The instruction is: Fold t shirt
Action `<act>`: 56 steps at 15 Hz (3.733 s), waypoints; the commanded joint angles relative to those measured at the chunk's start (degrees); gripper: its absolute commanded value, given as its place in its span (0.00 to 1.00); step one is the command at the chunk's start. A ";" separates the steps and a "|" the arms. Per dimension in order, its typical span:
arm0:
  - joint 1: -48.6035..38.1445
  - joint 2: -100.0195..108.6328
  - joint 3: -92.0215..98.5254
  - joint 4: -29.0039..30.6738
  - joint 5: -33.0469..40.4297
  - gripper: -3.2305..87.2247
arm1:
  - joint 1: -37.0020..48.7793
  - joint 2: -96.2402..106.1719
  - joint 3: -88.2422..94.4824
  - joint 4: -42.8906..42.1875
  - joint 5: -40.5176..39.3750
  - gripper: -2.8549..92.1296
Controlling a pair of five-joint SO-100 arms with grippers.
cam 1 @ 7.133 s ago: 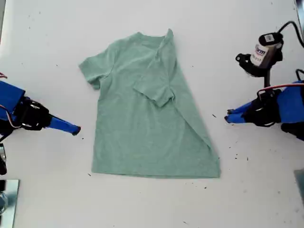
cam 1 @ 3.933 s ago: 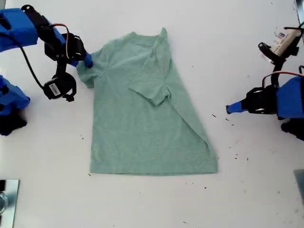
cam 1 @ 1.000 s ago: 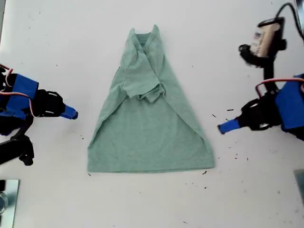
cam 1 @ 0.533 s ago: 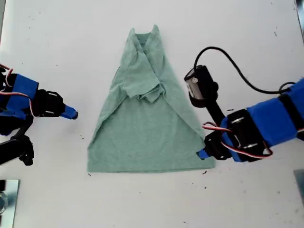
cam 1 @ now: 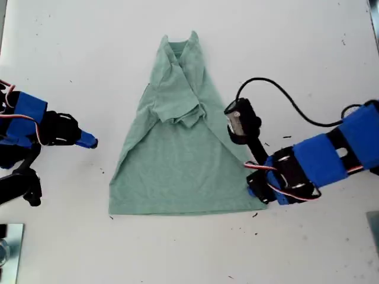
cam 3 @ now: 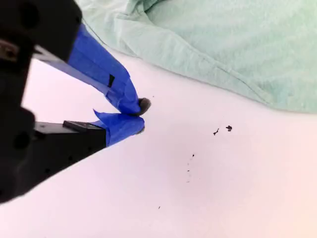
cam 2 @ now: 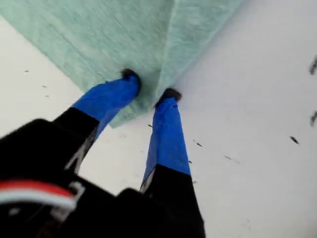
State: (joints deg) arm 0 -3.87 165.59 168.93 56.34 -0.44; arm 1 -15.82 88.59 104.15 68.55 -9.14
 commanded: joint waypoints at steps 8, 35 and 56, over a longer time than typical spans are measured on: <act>0.35 1.85 -3.08 0.88 0.88 0.03 | 0.44 12.13 -5.36 5.80 -1.58 0.02; 0.09 2.11 -2.37 0.26 1.05 0.03 | 19.69 85.34 59.41 3.25 -9.67 0.06; 21.01 -71.46 -42.63 -8.96 -10.90 0.05 | 21.01 99.58 60.82 11.43 -10.99 0.06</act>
State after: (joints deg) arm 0 18.46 95.98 127.00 49.66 -11.16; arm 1 6.33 187.56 165.41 78.84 -19.78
